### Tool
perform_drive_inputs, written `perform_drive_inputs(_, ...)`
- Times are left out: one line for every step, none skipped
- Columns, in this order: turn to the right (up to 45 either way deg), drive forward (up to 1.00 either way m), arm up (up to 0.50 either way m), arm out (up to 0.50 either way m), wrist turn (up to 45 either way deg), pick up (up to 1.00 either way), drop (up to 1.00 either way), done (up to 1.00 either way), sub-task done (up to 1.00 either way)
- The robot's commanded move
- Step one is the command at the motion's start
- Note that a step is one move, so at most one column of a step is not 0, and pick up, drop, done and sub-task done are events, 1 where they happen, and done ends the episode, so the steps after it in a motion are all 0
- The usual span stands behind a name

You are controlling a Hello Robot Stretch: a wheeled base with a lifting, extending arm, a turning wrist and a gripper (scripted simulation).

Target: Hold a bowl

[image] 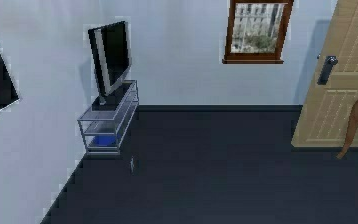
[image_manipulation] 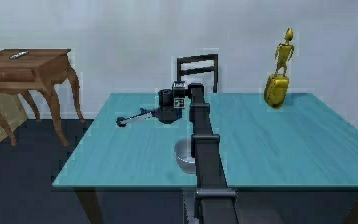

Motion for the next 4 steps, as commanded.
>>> perform_drive_inputs(0.0,0.0,0.0,0.0,45.0,0.0,0.0,0.0,0.0)
perform_drive_inputs(0.0,0.0,0.0,0.0,18.0,0.0,0.0,0.0,0.0)
perform_drive_inputs(0.0,0.0,-0.3,0.0,0.0,0.0,0.0,0.0,0.0)
perform_drive_inputs(0.0,0.0,0.0,0.0,0.0,1.0,0.0,0.0,0.0)
